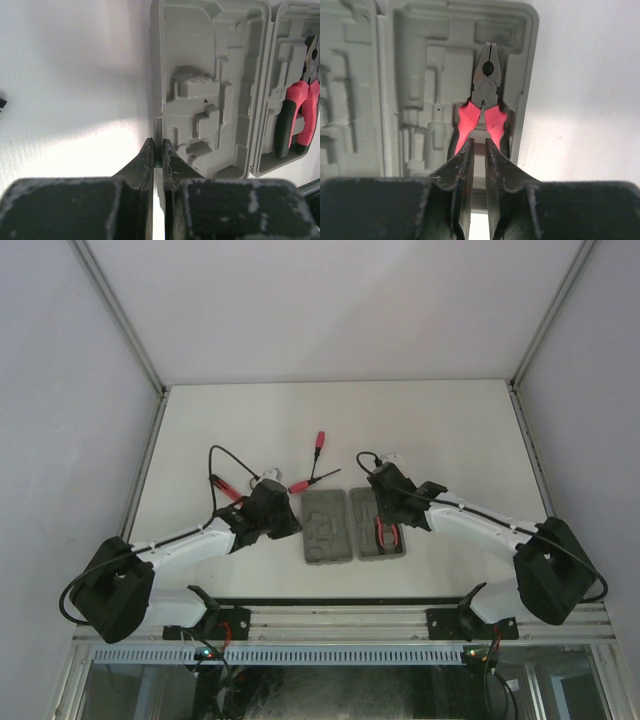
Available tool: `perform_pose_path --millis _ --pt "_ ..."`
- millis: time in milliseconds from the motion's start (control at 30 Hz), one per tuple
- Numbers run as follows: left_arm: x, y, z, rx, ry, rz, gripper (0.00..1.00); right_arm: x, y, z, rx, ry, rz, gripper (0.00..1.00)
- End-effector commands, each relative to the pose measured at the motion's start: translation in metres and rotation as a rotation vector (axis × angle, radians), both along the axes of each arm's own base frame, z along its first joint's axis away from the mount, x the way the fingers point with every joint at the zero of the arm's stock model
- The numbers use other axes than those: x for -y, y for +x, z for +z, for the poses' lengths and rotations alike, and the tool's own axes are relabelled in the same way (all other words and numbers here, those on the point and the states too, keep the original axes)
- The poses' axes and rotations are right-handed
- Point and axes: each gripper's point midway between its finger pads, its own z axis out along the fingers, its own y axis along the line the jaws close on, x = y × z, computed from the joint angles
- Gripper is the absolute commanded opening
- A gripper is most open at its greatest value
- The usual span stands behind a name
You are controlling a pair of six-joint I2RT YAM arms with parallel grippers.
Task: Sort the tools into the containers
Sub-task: Place the pliers in the storage box.
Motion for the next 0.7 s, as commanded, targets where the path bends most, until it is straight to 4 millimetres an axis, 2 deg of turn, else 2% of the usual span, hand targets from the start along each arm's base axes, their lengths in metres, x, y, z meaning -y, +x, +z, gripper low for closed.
perform_pose_path --millis 0,133,367,667 --pt "0.0 0.009 0.016 0.044 -0.024 0.028 0.0 -0.002 0.011 0.032 0.099 0.041 -0.01 0.15" --pt "0.0 0.009 0.016 0.043 -0.023 0.029 0.0 0.007 0.006 0.023 0.057 0.006 -0.027 0.19" --pt "0.001 0.009 0.016 0.043 -0.024 0.028 0.0 0.008 -0.004 0.002 -0.035 -0.023 -0.011 0.22" --pt "0.001 0.009 0.016 0.041 -0.026 0.028 0.0 0.012 -0.003 -0.014 -0.078 -0.064 -0.009 0.12"
